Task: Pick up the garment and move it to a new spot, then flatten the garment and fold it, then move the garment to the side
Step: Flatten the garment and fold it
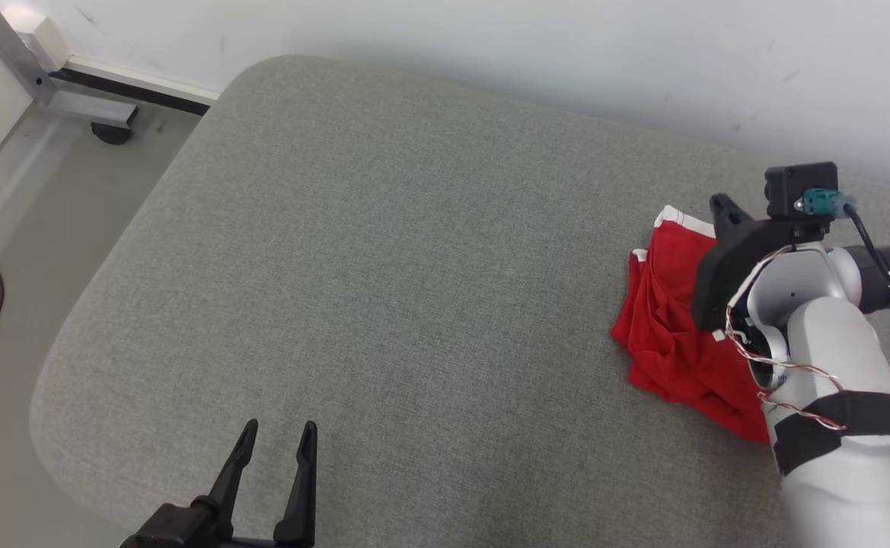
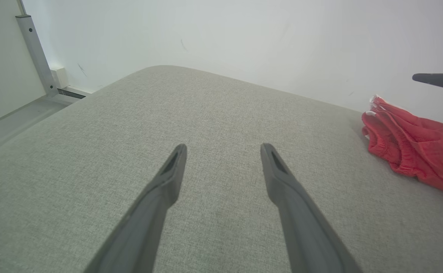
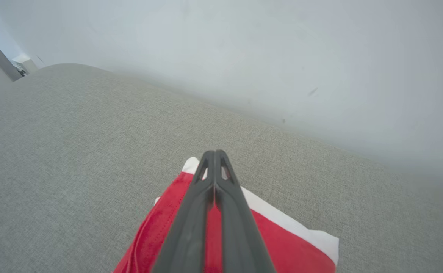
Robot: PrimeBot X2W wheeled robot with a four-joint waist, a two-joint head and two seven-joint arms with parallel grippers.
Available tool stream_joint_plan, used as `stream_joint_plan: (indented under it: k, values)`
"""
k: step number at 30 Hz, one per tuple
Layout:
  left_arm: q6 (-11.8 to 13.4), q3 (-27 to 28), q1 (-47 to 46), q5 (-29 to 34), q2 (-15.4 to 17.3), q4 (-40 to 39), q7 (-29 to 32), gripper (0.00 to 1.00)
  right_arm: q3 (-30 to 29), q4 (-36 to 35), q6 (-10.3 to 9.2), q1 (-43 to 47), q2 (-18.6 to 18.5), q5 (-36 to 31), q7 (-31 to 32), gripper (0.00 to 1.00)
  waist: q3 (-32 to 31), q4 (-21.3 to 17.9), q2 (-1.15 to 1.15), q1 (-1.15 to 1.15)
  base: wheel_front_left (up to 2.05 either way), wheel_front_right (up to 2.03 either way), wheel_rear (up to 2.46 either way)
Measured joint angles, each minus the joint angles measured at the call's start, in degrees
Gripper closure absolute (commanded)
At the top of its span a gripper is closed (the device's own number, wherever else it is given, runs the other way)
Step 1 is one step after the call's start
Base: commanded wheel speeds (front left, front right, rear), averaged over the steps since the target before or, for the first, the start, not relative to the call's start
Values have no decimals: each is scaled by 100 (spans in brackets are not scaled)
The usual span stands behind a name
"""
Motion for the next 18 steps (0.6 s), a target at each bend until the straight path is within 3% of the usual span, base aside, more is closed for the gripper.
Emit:
stream_joint_plan:
  k: [4,10,18]
  values:
    - [-2,-8,1,8,3,37,-8,0,165,166,0,-32,38,-54,-86,100,-60,2,0,0,0,0,0]
    - [0,13,110,4,23,73,-9,0,530,25,-1,765,-503,-442,-169,100,-198,-18,0,0,0,0,0]
    - [56,92,215,-22,114,-33,-13,0,1037,-691,0,1524,-156,-405,-402,100,-217,-269,0,-1,0,0,0]
